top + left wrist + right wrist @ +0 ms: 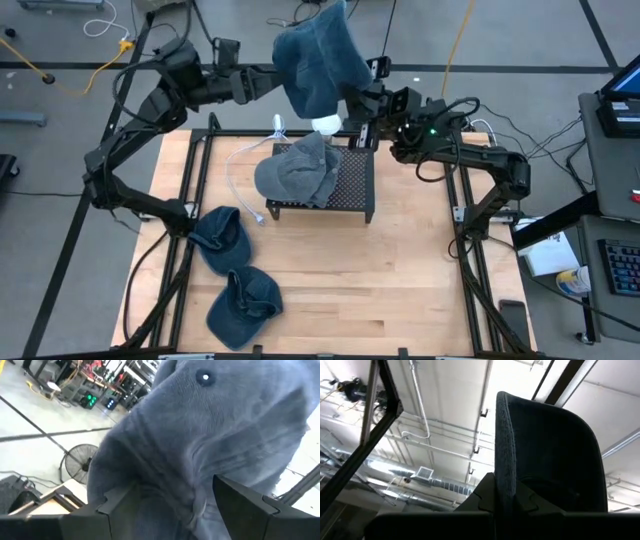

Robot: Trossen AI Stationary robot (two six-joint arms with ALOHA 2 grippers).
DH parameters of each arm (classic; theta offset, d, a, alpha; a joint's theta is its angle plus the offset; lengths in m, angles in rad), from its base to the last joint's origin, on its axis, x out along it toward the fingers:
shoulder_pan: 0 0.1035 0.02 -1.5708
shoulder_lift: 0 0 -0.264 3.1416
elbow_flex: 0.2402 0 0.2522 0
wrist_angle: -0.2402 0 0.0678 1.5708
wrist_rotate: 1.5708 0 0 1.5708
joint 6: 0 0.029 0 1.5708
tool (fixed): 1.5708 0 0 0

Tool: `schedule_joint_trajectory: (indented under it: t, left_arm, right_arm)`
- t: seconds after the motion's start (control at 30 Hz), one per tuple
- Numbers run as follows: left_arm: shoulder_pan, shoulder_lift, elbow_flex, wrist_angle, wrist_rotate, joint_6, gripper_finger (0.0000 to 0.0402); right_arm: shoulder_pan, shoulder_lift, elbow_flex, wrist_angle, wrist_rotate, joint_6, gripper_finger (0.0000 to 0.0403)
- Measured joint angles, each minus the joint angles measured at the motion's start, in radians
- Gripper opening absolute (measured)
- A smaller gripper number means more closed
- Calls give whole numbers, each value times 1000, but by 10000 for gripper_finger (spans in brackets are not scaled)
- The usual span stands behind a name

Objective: Pick & Place hat
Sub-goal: Put the top right blue cap on the shelf

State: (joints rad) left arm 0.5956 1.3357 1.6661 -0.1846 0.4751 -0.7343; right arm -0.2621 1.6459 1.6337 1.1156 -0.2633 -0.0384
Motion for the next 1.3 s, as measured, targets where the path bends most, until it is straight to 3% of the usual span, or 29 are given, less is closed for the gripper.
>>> schedule_joint_trajectory:
  t: [0.3, 0.53, 0.67, 0.97, 1.17, 1.3]
  left_arm:
    - [-34, 22, 0, 0, 2, -24, 239]
    - [-26, 13, 0, 15, 13, -54, 103]
    - [-9, 8, -1, 80, 107, -81, 23]
    - [9, -8, -1, 328, 304, -337, 22]
    - [31, -9, -1, 467, 388, -470, 21]
    - [61, -9, -1, 501, 429, -534, 21]
  right_arm:
    - [-1, 0, 0, -25, -5, -4, 4]
    - [-1, 0, 0, -24, -4, -23, 5]
    - [-1, -6, 0, -32, -5, -20, 7]
    - [-2, -43, -5, -160, 10, -7, 18]
    - [23, -107, -5, -534, 121, 0, 67]
    - [42, -169, -5, -840, 134, 37, 113]
